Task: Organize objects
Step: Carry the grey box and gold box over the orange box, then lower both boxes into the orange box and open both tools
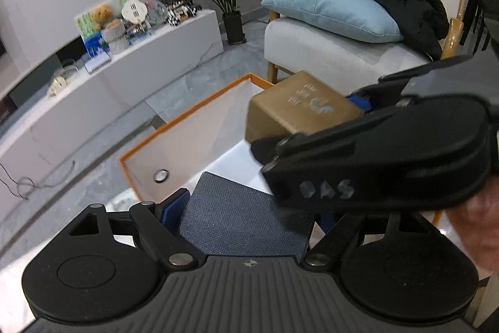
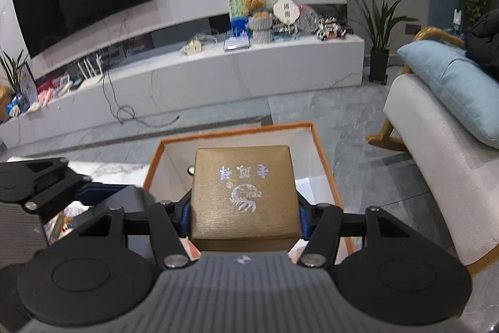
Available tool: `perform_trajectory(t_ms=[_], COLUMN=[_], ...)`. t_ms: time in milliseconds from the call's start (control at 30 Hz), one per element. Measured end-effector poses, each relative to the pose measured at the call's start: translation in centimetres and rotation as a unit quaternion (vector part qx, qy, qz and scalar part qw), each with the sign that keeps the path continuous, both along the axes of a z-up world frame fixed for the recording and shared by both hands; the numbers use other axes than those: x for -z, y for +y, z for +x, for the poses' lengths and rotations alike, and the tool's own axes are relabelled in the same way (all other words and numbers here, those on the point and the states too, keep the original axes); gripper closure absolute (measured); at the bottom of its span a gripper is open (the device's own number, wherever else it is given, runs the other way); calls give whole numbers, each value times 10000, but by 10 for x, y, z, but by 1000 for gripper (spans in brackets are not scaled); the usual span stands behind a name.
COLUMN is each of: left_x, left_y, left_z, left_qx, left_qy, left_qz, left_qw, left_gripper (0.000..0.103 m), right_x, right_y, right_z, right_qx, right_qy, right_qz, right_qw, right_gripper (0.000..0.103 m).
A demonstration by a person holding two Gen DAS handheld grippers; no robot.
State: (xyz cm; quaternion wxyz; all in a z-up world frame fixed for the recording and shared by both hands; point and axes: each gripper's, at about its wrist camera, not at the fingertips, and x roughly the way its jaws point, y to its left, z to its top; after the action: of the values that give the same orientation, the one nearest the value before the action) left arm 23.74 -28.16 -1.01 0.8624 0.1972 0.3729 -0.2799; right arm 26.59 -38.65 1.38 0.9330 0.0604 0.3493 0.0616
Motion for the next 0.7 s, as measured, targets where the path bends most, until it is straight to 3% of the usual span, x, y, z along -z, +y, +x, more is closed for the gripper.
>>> perform_trajectory(t_ms=[133,333,700], left_x=[13,37,59], left_y=[-7,-20,-26], left_z=[11,27,45], left_qx=[-43,-45,-182], left_qy=[237,438,709], left_qz=[-13,319,615], left_qw=[9997,9985,9954], left_gripper=[8,8,8], right_x=[15,38,66], right_y=[1,0,-2], right_z=[12,29,51], right_qx=[-75,-113,-110], right_qy=[296,676,1038], right_qz=[-79,-111,-81], right_qw=[9995,9976,9945], right_gripper=[42,42,42])
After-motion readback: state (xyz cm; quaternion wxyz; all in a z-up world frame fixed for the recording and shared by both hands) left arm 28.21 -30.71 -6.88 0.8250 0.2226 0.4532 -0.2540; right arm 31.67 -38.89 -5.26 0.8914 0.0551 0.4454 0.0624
